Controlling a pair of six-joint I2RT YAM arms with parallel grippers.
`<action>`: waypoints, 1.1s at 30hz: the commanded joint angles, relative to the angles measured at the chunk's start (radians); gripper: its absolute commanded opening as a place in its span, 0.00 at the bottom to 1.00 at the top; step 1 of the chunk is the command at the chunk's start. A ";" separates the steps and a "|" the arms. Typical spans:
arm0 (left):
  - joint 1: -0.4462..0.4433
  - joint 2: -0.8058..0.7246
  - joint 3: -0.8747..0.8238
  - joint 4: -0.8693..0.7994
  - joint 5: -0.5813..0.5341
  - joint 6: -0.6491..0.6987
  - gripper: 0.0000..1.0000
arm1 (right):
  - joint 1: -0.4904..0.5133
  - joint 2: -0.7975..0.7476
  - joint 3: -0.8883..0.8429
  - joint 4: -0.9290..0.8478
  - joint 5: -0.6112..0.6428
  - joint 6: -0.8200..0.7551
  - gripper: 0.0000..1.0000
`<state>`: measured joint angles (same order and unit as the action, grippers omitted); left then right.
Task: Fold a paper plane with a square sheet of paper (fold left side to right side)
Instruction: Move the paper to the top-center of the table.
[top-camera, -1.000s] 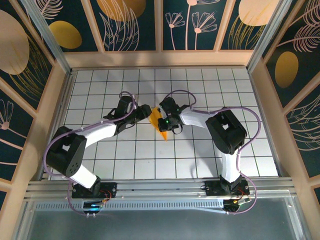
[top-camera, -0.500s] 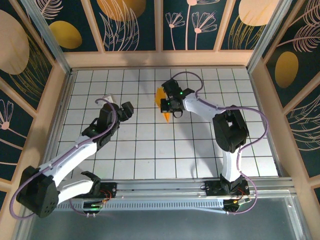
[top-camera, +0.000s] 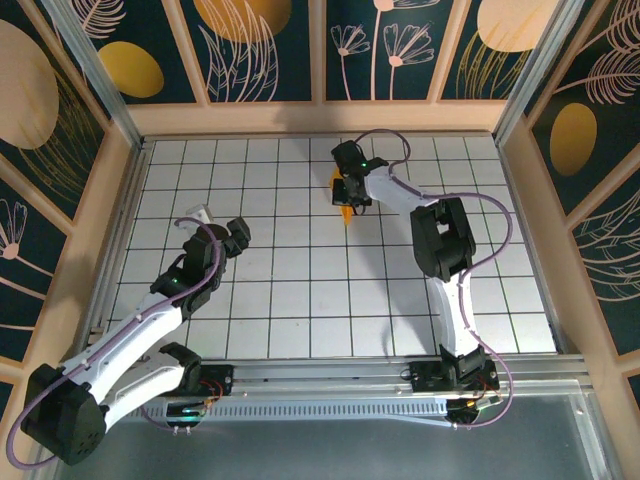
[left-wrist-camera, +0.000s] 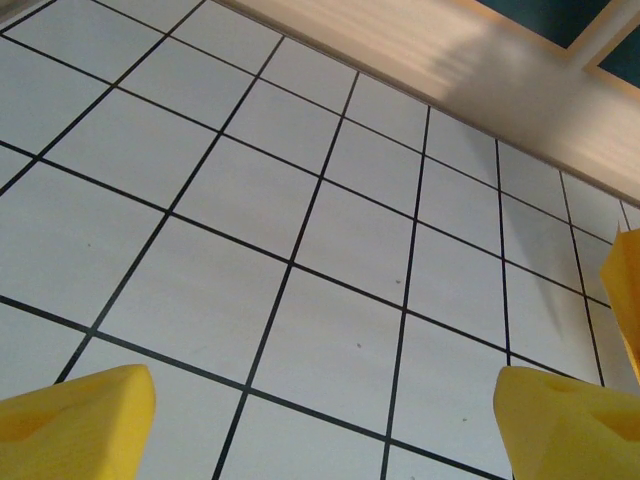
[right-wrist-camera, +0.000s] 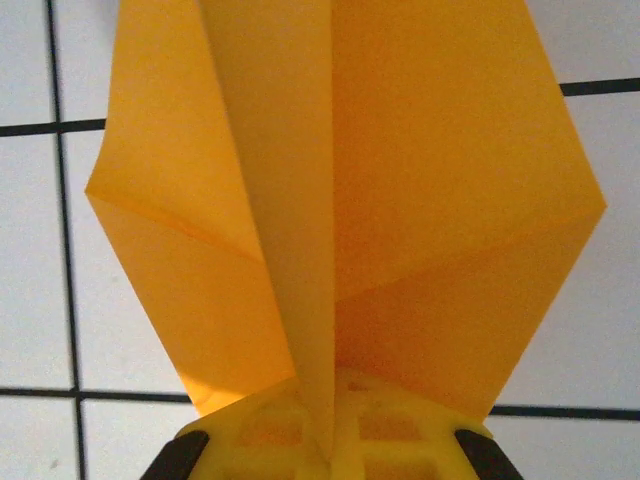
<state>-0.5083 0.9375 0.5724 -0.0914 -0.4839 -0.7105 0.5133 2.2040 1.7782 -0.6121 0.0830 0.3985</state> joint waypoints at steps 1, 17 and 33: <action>0.008 -0.001 0.004 -0.024 -0.030 0.005 0.88 | -0.013 0.031 0.035 -0.050 0.032 -0.015 0.00; 0.008 0.067 0.020 0.002 0.013 -0.001 0.88 | -0.022 0.071 0.004 -0.022 -0.009 -0.031 0.00; 0.009 0.078 0.024 0.004 0.020 -0.002 0.89 | -0.022 0.096 -0.012 -0.022 -0.009 -0.037 0.10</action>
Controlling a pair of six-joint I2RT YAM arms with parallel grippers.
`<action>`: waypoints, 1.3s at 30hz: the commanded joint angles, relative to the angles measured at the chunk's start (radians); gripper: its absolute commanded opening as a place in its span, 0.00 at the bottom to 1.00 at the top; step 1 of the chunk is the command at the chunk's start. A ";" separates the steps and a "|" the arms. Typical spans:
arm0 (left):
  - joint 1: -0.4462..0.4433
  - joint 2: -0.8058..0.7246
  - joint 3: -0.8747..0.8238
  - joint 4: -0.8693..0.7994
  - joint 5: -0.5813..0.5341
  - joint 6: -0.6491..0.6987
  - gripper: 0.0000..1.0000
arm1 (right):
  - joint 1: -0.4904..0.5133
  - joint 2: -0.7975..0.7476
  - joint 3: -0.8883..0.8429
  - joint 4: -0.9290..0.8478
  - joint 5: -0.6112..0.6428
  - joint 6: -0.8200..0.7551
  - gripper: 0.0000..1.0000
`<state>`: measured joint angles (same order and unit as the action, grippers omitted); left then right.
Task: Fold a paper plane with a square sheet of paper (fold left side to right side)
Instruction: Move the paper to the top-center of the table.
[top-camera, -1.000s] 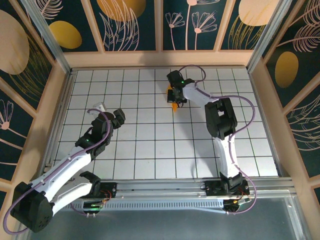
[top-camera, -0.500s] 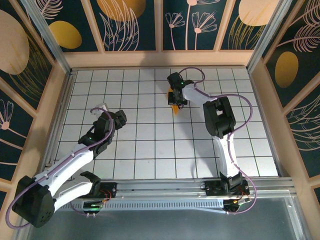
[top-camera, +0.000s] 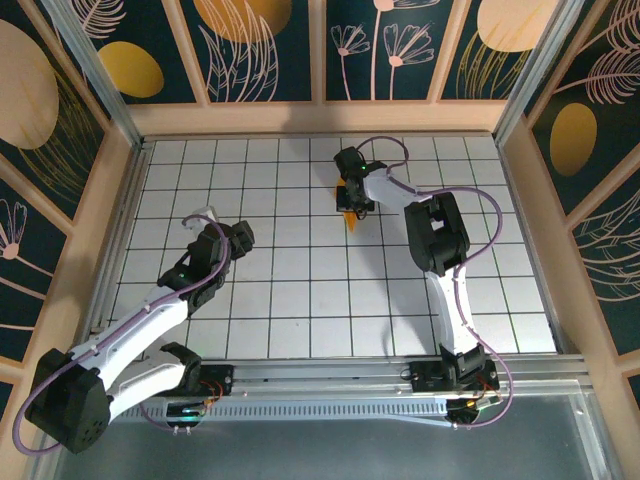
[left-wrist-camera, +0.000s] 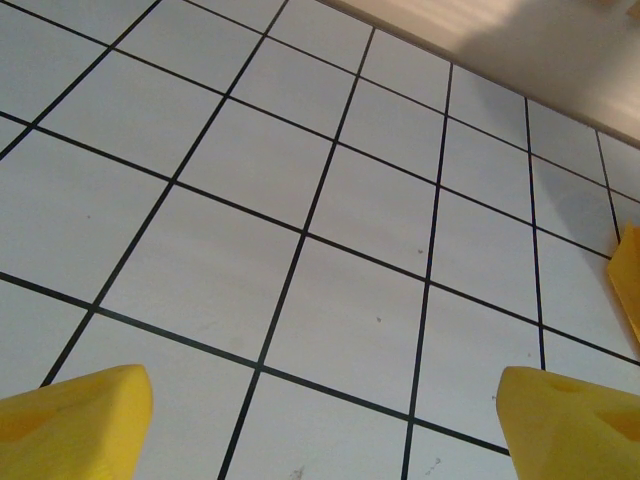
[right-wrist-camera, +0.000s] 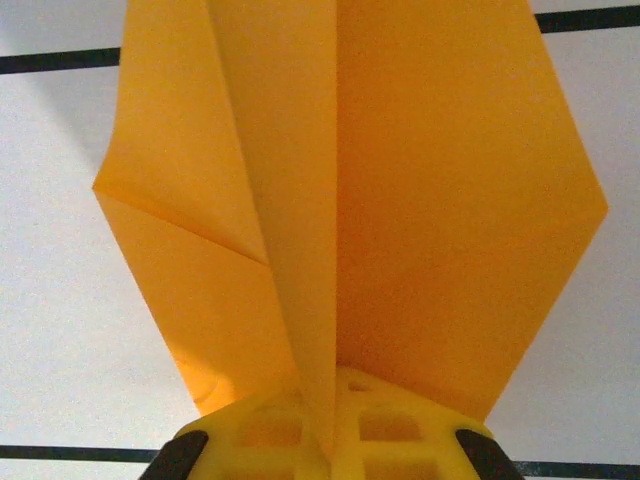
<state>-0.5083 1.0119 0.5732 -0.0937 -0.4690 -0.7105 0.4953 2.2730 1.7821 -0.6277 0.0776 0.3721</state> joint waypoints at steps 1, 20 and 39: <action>0.008 0.004 0.024 0.006 0.005 -0.001 0.89 | -0.004 0.028 -0.016 -0.006 -0.001 -0.012 0.12; 0.008 0.002 0.029 0.008 -0.012 0.007 0.89 | 0.006 -0.027 -0.051 0.005 0.022 -0.061 0.35; 0.008 0.029 0.053 0.028 0.004 0.017 0.89 | 0.007 -0.117 -0.083 0.006 0.016 -0.050 0.36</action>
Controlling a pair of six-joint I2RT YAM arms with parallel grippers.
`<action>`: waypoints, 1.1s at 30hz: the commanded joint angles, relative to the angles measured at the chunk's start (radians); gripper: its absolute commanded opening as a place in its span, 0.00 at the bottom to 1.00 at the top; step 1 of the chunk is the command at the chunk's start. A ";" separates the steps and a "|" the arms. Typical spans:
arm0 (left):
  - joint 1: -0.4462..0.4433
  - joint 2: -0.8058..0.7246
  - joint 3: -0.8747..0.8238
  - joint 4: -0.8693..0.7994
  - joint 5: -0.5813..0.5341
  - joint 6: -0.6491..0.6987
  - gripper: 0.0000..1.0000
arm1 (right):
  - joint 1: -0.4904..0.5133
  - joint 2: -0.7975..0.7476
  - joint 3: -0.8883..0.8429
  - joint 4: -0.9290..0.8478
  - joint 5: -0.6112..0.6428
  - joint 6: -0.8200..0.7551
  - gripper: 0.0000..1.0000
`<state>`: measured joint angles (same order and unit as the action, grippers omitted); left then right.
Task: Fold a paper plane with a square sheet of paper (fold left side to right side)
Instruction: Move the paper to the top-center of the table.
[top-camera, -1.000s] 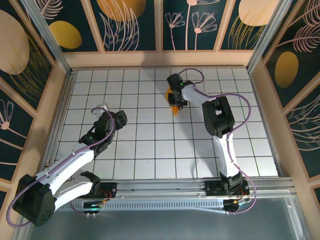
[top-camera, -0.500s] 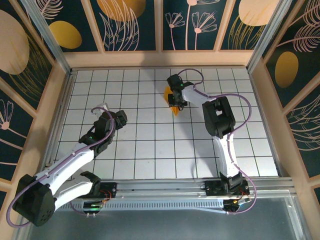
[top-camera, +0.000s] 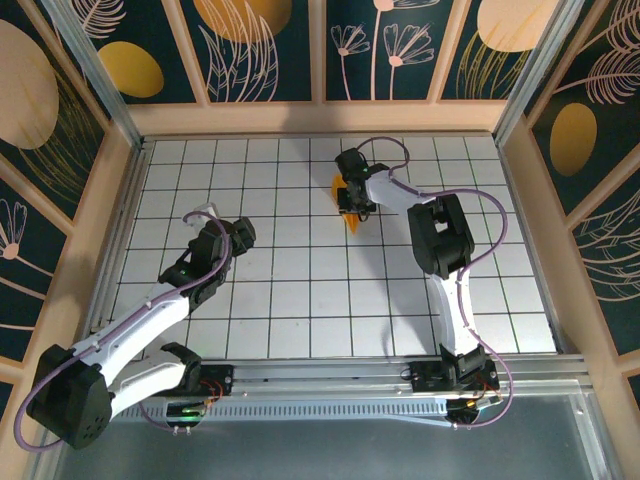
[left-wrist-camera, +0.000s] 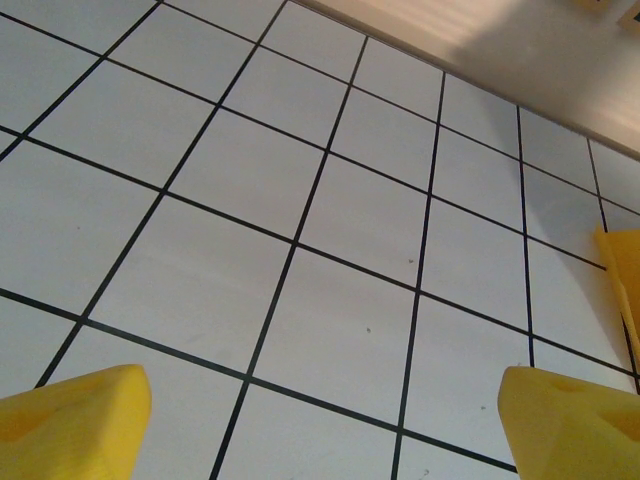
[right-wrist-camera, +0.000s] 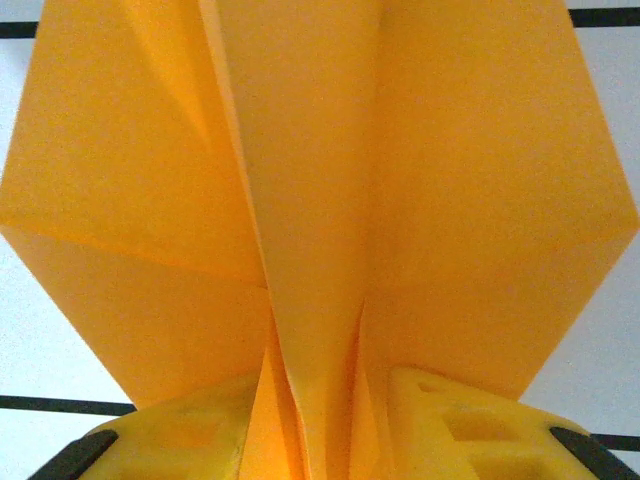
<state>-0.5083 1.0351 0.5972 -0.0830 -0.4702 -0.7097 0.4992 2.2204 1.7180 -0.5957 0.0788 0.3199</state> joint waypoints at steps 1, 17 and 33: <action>0.008 0.006 0.029 0.017 0.005 0.016 0.89 | 0.003 -0.067 -0.019 -0.028 0.015 0.003 0.36; 0.020 0.047 0.070 0.047 0.064 0.027 0.99 | 0.010 -0.251 -0.118 -0.008 0.027 0.012 0.50; 0.430 0.007 0.046 0.117 0.234 0.129 0.99 | -0.189 -0.904 -0.760 0.415 0.181 -0.061 0.97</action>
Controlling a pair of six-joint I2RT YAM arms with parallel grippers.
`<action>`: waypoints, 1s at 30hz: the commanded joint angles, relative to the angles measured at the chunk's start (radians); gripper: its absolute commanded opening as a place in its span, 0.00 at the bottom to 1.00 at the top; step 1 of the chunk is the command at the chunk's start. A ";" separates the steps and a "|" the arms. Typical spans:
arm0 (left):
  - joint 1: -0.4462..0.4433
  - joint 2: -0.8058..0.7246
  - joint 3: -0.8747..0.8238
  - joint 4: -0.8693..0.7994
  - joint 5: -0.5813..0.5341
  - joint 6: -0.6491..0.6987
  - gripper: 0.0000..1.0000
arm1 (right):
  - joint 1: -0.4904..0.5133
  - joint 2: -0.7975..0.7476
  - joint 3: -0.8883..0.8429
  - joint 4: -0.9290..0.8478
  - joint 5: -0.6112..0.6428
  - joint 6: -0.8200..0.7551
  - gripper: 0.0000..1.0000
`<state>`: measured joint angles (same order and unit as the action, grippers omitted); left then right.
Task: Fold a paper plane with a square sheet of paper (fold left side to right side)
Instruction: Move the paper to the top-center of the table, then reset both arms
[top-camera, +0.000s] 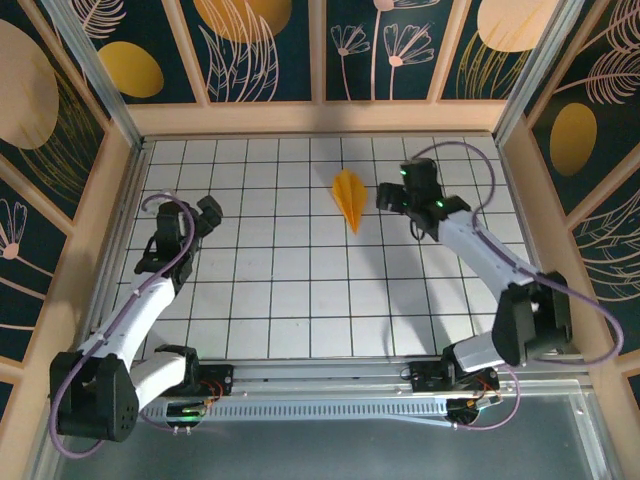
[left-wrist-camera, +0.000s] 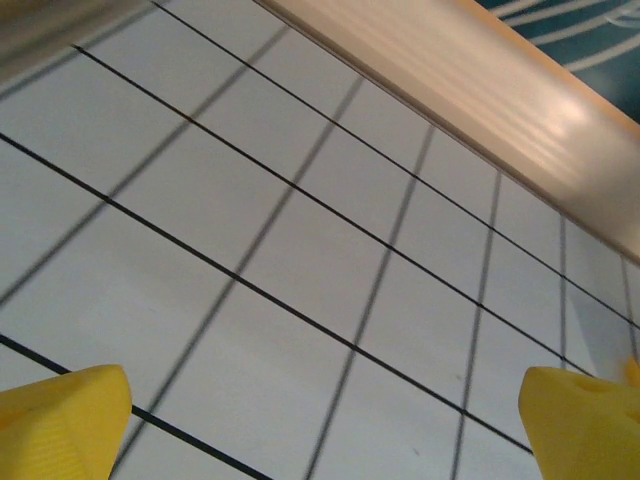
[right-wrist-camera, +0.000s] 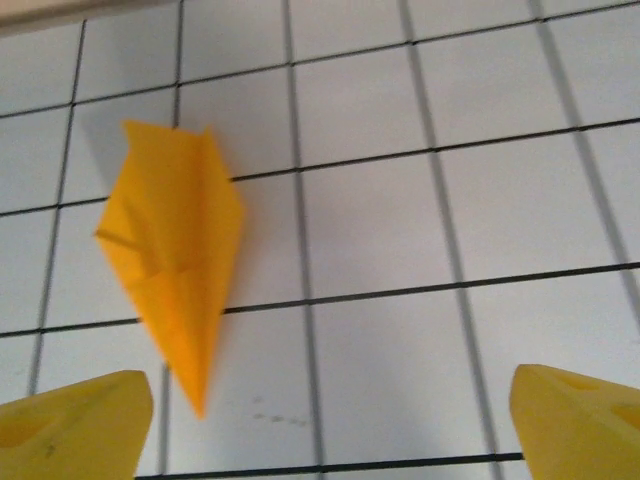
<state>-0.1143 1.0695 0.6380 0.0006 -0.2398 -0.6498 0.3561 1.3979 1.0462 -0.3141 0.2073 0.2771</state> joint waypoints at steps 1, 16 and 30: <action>0.046 -0.030 0.003 0.040 -0.014 0.092 0.99 | -0.070 -0.113 -0.122 0.158 0.058 -0.020 0.99; 0.088 -0.034 -0.250 0.381 -0.273 0.266 0.99 | -0.299 -0.404 -0.687 0.689 0.194 -0.101 0.99; 0.090 0.032 -0.365 0.602 -0.333 0.365 0.99 | -0.309 -0.164 -0.842 1.216 0.107 -0.235 0.99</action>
<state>-0.0326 1.0859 0.2966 0.4961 -0.5594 -0.3225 0.0528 1.2106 0.2188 0.6827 0.3458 0.1001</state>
